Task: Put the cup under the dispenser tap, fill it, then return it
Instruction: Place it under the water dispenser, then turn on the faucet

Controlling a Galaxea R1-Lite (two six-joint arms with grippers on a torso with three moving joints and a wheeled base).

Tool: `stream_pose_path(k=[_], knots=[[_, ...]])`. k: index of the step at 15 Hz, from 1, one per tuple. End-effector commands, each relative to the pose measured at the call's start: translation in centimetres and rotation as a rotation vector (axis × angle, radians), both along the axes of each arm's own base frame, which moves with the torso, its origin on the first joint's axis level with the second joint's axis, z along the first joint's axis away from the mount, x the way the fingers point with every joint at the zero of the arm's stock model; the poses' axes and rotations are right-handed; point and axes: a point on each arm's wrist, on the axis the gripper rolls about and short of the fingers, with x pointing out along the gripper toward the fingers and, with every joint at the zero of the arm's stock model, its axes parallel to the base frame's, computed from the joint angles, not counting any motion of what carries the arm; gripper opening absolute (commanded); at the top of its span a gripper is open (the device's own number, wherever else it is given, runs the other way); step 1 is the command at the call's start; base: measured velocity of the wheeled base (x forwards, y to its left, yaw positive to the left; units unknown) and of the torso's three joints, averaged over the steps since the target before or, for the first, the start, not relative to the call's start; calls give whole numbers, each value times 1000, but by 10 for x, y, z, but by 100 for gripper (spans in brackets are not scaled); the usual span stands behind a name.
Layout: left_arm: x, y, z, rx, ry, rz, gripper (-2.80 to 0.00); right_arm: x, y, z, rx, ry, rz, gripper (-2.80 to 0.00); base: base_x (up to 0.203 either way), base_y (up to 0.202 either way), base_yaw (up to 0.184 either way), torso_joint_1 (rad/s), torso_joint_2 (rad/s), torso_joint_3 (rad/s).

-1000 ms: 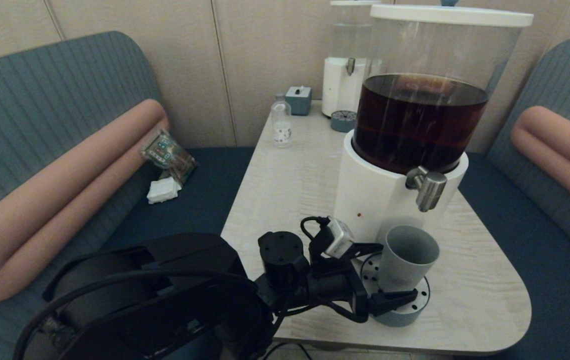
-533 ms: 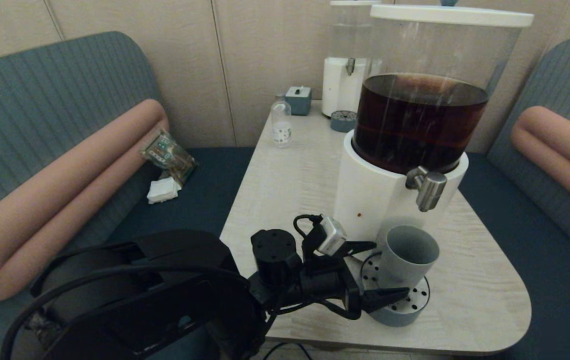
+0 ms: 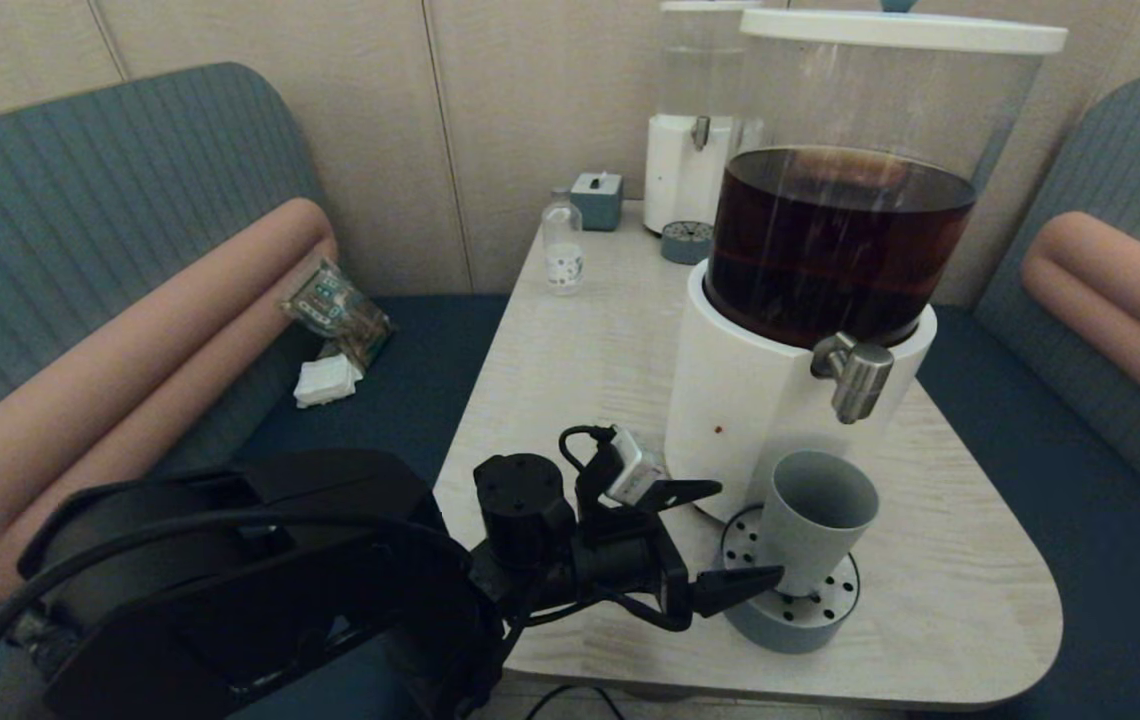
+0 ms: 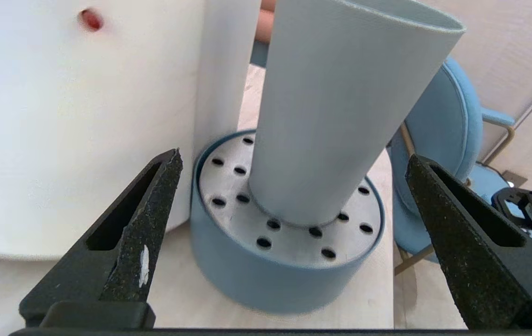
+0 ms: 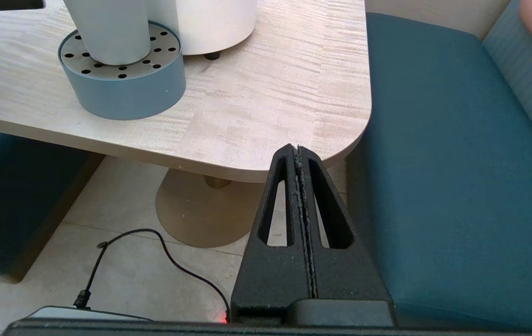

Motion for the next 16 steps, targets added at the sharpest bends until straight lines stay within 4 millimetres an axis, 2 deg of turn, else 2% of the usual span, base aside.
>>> stream_pose_path(k=[1, 6, 7, 10, 13, 16], knots=[[-5, 7, 8, -5, -4, 5, 0, 0, 0, 0, -1, -3, 1, -280, 0, 0, 0, 0, 0, 0], [-33, 42, 40, -2, -4, 49, 0, 0, 0, 0, -1, -3, 1, -280, 0, 0, 0, 0, 0, 0], [-39, 51, 47, -3, -5, 60, -280, 0, 0, 0, -1, -2, 1, -280, 0, 0, 0, 0, 0, 0], [-50, 80, 76, -42, -45, 117, -280, 0, 0, 0, -1, -3, 1, -280, 0, 0, 0, 0, 0, 0], [-58, 114, 98, -97, -49, 339, -280, 0, 0, 0, -1, -3, 1, -280, 0, 0, 0, 0, 0, 0], [-69, 148, 120, -165, -65, 475, -280, 0, 0, 0, -1, 0, 1, -280, 0, 0, 0, 0, 0, 0]])
